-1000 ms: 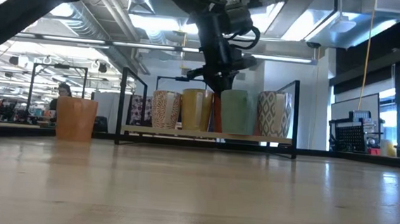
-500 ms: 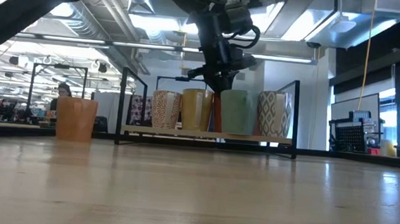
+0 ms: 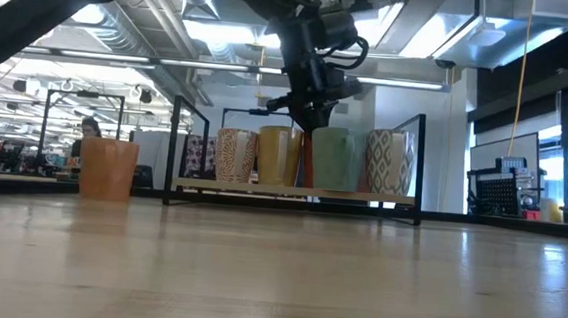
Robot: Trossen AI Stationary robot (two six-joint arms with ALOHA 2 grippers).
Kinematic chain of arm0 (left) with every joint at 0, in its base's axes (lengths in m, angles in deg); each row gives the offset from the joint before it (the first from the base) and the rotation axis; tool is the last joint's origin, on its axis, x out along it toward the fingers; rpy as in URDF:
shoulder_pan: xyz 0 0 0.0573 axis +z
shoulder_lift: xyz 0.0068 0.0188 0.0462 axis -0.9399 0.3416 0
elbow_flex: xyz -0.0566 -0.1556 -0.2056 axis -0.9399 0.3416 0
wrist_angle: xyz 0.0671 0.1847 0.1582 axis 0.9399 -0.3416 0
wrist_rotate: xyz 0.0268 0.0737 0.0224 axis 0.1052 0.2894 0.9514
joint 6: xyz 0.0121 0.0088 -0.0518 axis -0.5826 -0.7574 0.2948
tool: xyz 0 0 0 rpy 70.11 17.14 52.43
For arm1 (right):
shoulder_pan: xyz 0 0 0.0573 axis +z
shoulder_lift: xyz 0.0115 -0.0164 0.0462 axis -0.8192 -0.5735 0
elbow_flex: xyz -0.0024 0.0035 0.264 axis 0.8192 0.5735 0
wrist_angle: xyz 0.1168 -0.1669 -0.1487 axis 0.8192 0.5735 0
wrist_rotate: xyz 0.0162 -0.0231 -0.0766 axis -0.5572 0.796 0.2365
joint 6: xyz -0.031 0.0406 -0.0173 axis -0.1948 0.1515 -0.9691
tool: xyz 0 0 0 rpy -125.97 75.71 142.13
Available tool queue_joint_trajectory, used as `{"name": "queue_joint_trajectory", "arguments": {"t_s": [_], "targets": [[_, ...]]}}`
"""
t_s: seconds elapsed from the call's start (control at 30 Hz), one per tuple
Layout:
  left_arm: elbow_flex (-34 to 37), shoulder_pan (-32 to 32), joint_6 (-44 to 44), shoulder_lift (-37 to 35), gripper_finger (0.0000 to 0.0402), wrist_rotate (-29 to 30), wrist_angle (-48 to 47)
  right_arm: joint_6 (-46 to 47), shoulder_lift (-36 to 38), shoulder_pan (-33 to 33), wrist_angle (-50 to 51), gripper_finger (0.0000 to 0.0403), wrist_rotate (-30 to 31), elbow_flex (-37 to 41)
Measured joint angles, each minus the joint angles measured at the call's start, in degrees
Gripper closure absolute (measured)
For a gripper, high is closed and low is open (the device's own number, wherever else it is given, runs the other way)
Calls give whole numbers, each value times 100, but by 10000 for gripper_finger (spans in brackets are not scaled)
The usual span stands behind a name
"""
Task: Place coffee mugs
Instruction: Put the green mug on the shelf, then put the blue mug on the shelf
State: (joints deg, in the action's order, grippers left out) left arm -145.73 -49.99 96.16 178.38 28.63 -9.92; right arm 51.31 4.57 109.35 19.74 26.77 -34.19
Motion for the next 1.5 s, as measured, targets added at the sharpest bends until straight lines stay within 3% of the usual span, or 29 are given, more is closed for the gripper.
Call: {"name": "queue_joint_trajectory", "arguments": {"t_s": [0.27, 0.53, 0.77, 1.07, 1.13, 1.23, 1.5], "targets": [[1, 19, 2, -1, 357, -193, -7, 0, 0, 0, -18, 242, 4, 0], [0, 61, 15, 0, 295, -373, -21, 0, 0, 0, -16, 242, 11, 0], [-78, 74, -22, -164, 286, -59, -127, 0, 2, 0, -11, 242, 14, 0], [-1239, -63, -565, -239, 285, -80, -798, -79, 4, 0, 7, 242, 17, 0], [-1546, -203, -774, -244, 285, -141, -816, -136, 4, 0, 2, 242, 17, 0], [-1314, -563, -967, -676, 285, -292, -776, -159, 4, 0, -59, 242, 43, 0], [-1261, -2286, -1340, -1278, 289, 702, -1287, -841, 4, 7, -858, 242, -282, -2]]}}
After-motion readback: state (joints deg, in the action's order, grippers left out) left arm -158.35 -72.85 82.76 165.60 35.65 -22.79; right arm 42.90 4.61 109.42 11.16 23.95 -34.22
